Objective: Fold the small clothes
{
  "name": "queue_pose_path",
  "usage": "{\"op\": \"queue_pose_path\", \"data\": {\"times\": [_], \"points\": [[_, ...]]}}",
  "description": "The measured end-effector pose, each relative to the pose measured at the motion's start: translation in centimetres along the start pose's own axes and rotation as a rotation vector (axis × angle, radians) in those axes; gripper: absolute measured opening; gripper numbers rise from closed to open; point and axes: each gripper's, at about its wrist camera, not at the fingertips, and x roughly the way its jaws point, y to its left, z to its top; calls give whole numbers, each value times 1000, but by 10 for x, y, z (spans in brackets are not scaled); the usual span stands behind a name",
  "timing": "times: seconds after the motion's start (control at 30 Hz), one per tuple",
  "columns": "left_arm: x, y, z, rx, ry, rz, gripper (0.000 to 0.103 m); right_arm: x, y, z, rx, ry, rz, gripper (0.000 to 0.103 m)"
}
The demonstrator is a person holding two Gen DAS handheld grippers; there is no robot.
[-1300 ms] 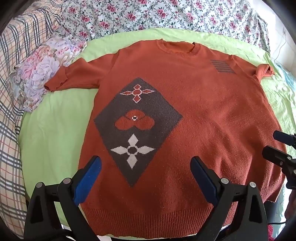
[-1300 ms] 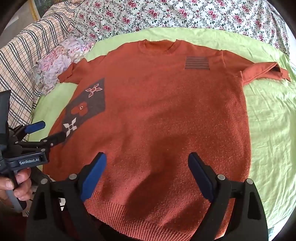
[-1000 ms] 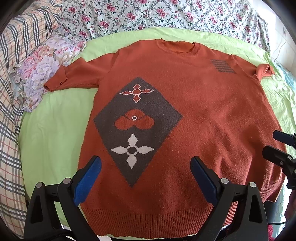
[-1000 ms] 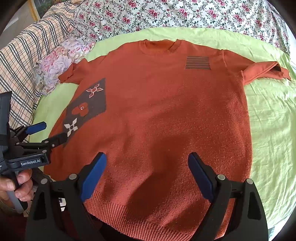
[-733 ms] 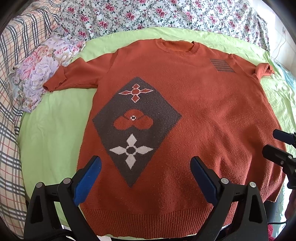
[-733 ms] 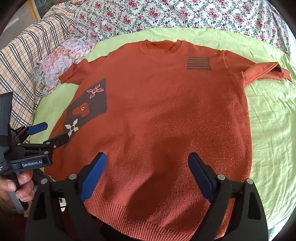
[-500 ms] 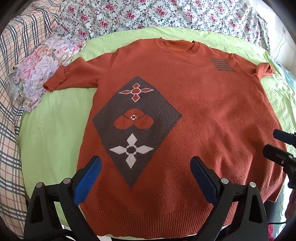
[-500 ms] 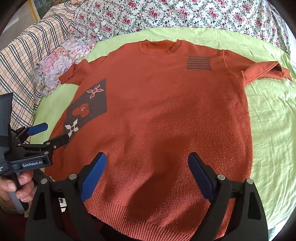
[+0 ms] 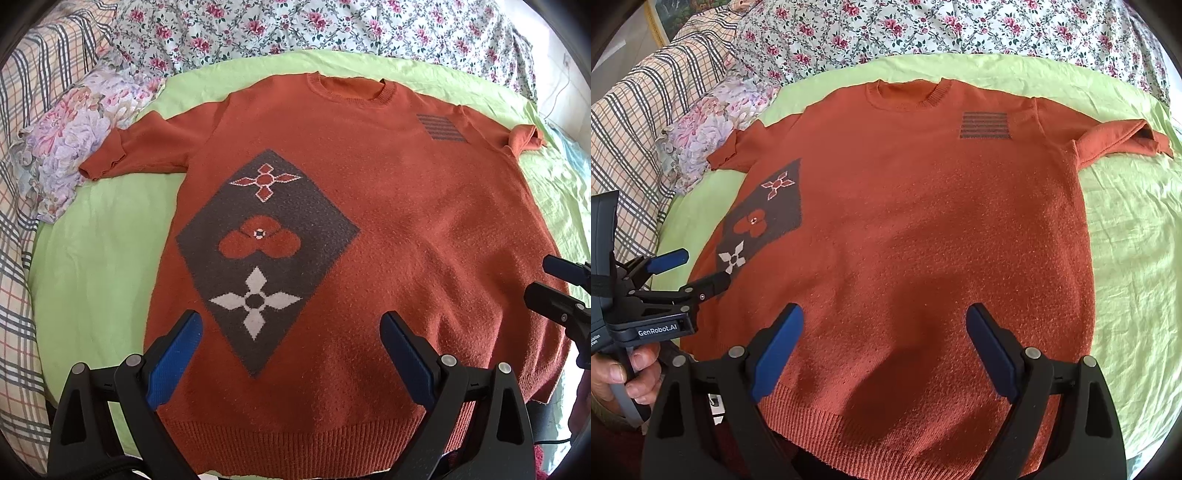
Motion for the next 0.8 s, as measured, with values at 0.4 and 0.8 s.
{"op": "queue_pose_path", "data": {"times": [0.4,0.8], "points": [[6,-6,5,23,19,-5,97,4,-8,1,42,-34,57,90],[20,-6,33,15,9,-13,97,-6,-93,29,201,-116,36,89]]}}
